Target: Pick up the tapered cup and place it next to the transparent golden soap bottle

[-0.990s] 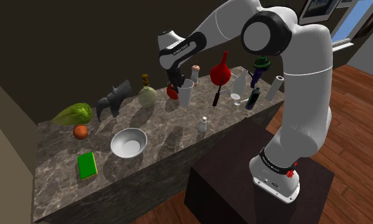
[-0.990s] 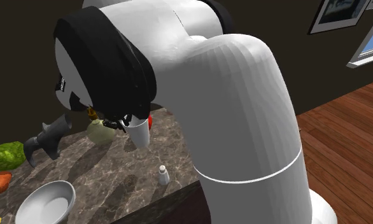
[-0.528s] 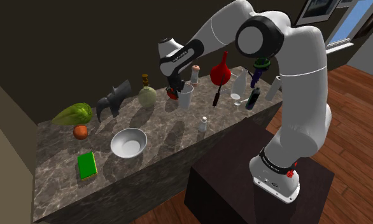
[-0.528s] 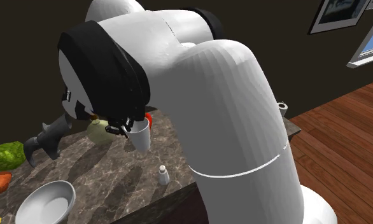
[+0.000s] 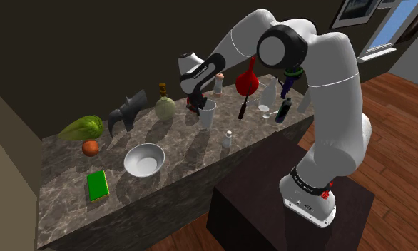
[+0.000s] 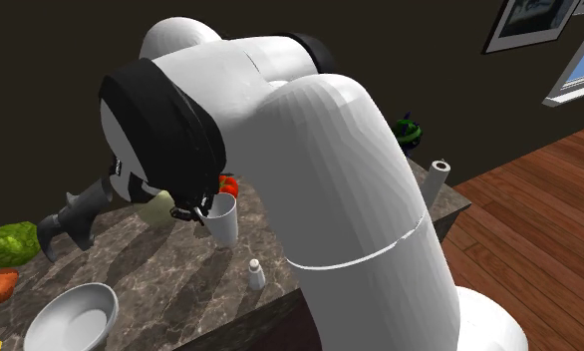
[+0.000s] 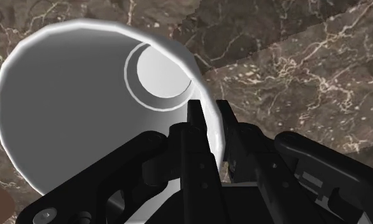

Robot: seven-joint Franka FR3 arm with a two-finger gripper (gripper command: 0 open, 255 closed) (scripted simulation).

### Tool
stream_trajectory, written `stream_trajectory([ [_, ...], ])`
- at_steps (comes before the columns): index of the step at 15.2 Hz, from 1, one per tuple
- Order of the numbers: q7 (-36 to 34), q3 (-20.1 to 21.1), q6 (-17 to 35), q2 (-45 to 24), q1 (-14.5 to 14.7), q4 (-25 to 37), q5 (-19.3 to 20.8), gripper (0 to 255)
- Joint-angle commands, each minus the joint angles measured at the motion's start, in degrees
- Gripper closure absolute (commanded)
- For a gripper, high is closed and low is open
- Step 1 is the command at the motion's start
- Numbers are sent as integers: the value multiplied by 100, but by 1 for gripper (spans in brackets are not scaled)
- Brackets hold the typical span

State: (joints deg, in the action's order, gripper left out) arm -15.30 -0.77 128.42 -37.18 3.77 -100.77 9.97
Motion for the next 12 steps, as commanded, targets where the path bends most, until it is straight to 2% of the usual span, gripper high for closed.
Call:
stream_trajectory([
  [1, -27, -5, 119, -154, 7, 37, 10, 255],
  [9, -27, -5, 119, -154, 8, 37, 10, 255],
  [10, -26, -5, 119, -154, 7, 38, 10, 0],
  [12, -26, -5, 119, -154, 7, 39, 10, 0],
])
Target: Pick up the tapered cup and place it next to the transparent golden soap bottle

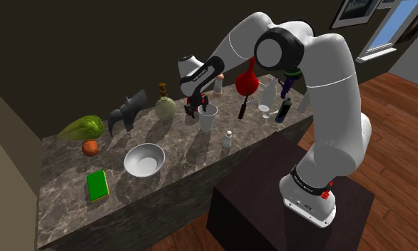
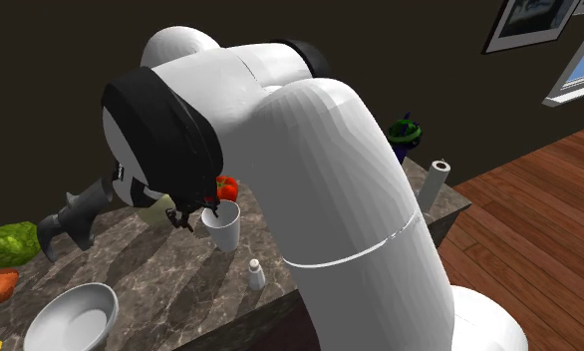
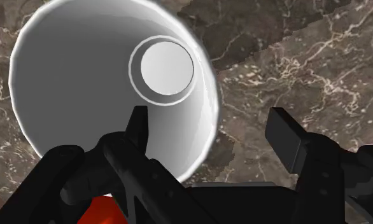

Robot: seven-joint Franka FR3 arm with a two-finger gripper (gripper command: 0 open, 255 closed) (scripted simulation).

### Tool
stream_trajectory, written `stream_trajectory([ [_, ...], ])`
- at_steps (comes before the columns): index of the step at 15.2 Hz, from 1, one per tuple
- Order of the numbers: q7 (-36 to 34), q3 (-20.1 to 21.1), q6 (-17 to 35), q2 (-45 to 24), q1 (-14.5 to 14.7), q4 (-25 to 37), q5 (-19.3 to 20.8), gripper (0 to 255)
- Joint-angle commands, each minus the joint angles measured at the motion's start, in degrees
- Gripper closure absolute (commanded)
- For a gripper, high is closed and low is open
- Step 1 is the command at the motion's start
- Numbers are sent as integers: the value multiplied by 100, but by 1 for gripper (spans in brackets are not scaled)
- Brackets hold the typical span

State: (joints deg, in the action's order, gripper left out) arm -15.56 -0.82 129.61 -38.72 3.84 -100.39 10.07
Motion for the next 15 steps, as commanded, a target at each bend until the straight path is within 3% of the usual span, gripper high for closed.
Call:
stream_trajectory([
  [1, 0, 0, 0, 0, 0, 0, 0, 0],
  [3, 0, 0, 0, 0, 0, 0, 0, 0],
  [7, 33, 41, -562, 387, 42, 171, -53, 0],
  [15, 33, 41, -561, 386, 42, 171, -53, 0],
])
